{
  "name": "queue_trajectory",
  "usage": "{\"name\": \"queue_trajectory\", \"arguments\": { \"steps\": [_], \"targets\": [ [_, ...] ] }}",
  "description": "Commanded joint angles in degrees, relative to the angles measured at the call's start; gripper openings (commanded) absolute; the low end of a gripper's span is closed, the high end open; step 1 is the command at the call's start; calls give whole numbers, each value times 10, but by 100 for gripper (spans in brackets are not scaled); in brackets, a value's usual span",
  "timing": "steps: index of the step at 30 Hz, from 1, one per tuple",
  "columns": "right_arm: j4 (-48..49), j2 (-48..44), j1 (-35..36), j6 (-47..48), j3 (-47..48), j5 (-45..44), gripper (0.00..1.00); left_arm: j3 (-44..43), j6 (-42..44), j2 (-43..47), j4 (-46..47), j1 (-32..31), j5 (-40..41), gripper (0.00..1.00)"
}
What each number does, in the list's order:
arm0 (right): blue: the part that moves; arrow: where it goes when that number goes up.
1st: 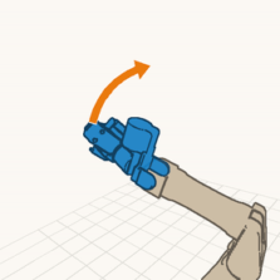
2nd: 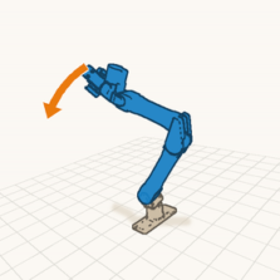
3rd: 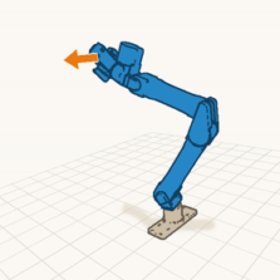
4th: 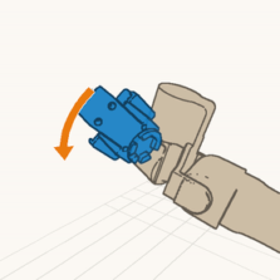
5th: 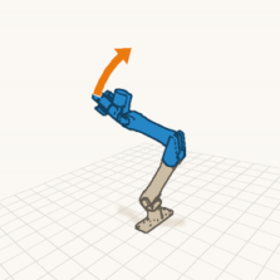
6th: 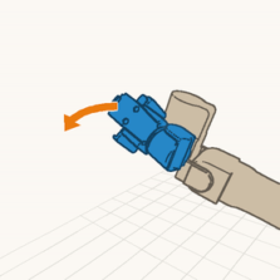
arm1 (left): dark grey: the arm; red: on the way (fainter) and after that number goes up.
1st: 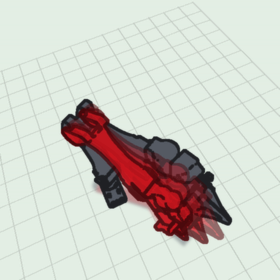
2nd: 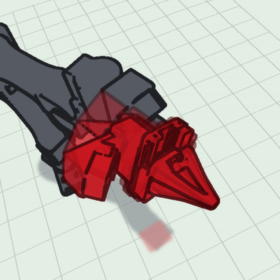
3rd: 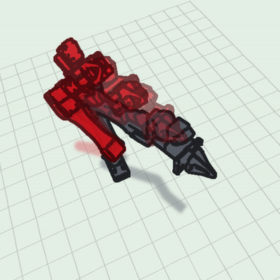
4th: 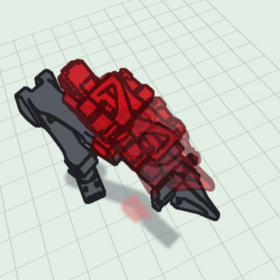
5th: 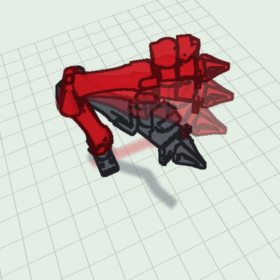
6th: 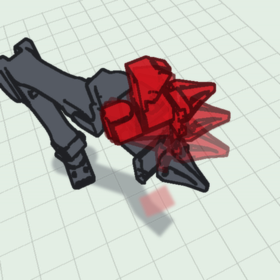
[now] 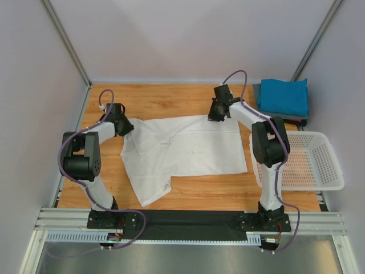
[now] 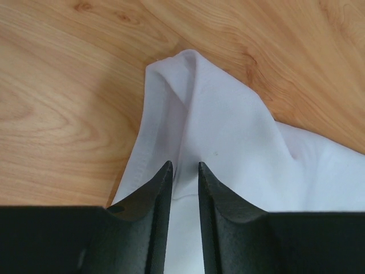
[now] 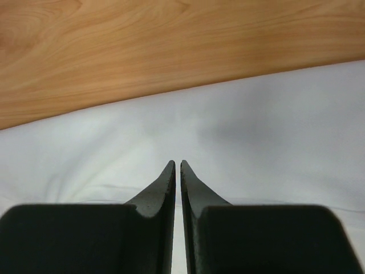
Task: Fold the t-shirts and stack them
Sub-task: Fold the tshirt
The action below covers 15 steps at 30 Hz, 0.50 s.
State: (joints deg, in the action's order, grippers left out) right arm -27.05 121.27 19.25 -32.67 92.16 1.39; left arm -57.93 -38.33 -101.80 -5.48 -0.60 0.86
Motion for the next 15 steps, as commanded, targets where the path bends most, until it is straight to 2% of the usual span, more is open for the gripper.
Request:
{"name": "queue_trajectory", "arguments": {
  "steps": [1,6,7,9,10,15],
  "targets": [
    [31,-9,29,-8,46,24,8,-17,-5,0,40,3,-5,30],
    [22,35,60,-14,114,30,8,-7,-11,6,46,2,-5,20],
    [21,49,69,-16,133,28,8,-4,-12,9,47,2,-4,14],
    [20,61,76,-20,145,27,8,2,-16,14,49,2,-5,7],
    [20,70,82,-21,156,28,8,3,-18,15,49,2,-5,0],
    [22,83,90,-28,166,27,8,16,-34,34,43,2,-5,0]
  ]
}}
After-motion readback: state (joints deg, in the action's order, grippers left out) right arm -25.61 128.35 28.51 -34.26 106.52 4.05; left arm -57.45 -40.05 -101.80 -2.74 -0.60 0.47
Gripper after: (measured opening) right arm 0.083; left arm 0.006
